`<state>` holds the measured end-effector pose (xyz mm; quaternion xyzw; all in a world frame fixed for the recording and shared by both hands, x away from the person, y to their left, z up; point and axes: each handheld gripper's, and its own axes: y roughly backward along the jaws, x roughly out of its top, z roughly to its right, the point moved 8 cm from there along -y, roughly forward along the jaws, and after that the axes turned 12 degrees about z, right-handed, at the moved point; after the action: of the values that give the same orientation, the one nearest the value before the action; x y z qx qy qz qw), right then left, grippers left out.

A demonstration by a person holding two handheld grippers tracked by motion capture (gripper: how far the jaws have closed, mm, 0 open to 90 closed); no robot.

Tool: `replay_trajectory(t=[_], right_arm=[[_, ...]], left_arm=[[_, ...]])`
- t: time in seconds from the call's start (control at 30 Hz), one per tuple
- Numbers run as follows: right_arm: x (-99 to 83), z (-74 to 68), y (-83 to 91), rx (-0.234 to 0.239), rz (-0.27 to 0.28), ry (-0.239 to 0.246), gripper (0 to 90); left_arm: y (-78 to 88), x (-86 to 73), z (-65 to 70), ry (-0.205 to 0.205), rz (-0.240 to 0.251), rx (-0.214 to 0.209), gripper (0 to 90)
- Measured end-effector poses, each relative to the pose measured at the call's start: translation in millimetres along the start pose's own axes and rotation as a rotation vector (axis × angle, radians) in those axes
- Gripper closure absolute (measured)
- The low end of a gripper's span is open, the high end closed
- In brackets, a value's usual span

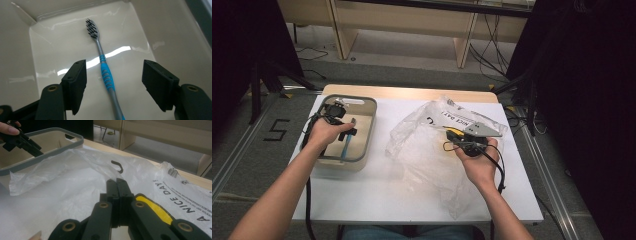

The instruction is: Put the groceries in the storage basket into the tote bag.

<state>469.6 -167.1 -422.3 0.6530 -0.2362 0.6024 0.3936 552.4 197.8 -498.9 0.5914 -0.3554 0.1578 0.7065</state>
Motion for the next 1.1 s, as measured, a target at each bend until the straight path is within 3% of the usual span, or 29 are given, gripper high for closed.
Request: replay_trajectory(t=[0.27,0.6,0.87,1.1], right_arm=[[-0.4,0.1,-0.2,-0.001,-0.002,0.0,90.0],[-1.0,0.1,-0.9,-0.001,-0.001,0.003,90.0],[-1.8,-0.5,-1.1,0.001,-0.007,0.005,90.0],[-2.1,-0.5,-1.5,0.001,-0.008,0.006,90.0]], left_arm=[[-12.3,-8.0,-8.6,0.016,-0.064,0.021,42.0],[-26.7,-16.9,-5.5,0.004,-0.155,0.011,48.9],[-30.9,-18.9,-4.5,0.012,-0.171,0.014,55.6],[-31.6,-18.6,-2.1,-0.02,-0.183,0.036,61.2]])
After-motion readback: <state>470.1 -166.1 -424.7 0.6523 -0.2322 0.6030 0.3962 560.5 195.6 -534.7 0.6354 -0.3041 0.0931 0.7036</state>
